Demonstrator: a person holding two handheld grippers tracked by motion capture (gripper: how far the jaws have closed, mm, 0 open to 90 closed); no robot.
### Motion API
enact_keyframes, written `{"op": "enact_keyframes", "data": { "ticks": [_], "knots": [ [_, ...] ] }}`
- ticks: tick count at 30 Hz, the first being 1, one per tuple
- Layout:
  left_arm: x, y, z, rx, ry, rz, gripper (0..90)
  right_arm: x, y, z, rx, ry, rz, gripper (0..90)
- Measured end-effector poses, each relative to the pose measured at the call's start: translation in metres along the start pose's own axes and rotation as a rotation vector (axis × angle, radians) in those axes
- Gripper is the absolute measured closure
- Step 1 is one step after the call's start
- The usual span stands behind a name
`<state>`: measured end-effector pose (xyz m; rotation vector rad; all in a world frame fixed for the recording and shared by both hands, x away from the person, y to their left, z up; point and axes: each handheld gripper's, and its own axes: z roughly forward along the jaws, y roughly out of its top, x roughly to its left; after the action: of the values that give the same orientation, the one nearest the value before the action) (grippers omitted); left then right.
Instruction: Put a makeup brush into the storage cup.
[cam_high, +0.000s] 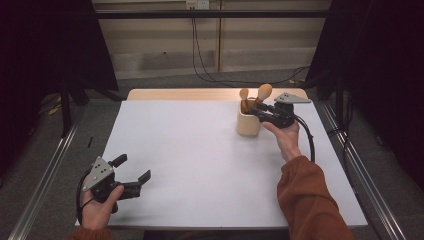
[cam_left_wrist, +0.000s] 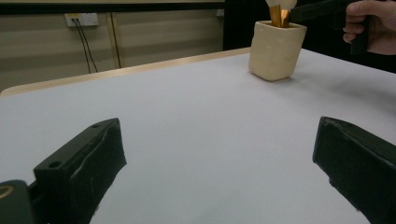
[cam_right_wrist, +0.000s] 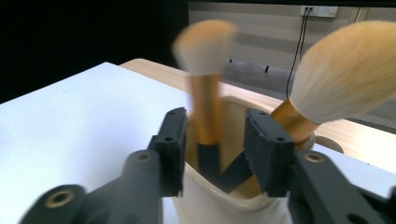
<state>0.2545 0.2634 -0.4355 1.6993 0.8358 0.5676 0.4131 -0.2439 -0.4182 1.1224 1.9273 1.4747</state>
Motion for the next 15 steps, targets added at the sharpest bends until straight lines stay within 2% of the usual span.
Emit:
{"op": "enact_keyframes", "data": {
  "ticks": [7,15],
  "knots": [
    [0.0014,-0.0008,0.0047,0.007,0.001,-0.017,2.0,0.0039,-0.0005,-0.0033,-0.021,-0.004,-0.025,39.4],
    [0.0006,-0.0007,0.0045,0.007,0.002,-0.015,2.0,0.0073,-0.0009,-0.0096,-0.034,0.009,-0.018,18.1]
  ]
}}
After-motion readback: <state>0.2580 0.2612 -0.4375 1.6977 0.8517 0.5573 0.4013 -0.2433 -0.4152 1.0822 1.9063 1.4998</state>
